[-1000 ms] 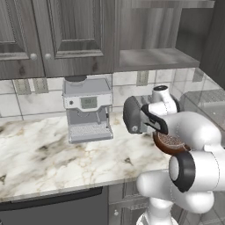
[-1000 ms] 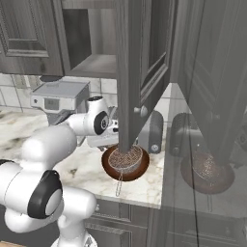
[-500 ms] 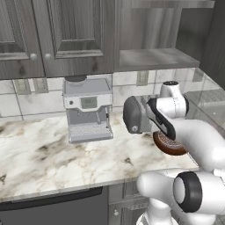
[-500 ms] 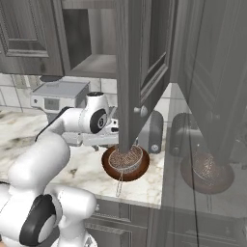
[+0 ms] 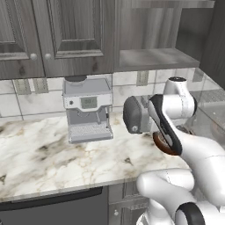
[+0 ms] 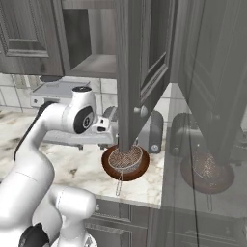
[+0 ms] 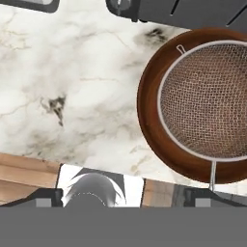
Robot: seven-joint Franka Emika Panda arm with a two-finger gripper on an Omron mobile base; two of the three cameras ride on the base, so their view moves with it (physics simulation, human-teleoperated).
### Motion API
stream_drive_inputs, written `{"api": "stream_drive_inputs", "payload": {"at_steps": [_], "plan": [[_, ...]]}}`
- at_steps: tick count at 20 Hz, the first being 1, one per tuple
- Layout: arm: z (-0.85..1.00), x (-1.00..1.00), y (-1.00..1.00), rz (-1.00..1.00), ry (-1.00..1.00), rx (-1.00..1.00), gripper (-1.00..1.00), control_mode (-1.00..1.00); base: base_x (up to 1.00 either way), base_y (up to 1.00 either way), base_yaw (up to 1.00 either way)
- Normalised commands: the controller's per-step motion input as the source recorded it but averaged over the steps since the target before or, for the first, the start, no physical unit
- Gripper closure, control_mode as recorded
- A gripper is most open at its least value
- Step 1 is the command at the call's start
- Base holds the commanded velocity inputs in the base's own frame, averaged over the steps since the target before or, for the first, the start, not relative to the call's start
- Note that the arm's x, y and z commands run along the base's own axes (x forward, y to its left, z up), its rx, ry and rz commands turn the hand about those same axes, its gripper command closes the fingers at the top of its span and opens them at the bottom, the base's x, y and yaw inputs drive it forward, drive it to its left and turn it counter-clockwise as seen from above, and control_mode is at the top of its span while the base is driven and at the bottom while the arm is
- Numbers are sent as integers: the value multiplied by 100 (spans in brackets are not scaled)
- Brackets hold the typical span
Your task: Open the cabinet and setup a tea strainer by placing it in the bowl upright.
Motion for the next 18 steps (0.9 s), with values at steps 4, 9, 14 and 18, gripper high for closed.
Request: {"api": "stream_drive_inputs", "payload": {"at_steps": [4,9,14,18], "plan": [[74,-34,27,0,-3,3,-100,-100,0,0,0],[77,-26,24,0,-2,2,-100,-100,0,0,0],[51,-25,17,0,0,4,-100,-100,0,0,0],[24,-18,11,0,0,2,-100,-100,0,0,0]]}}
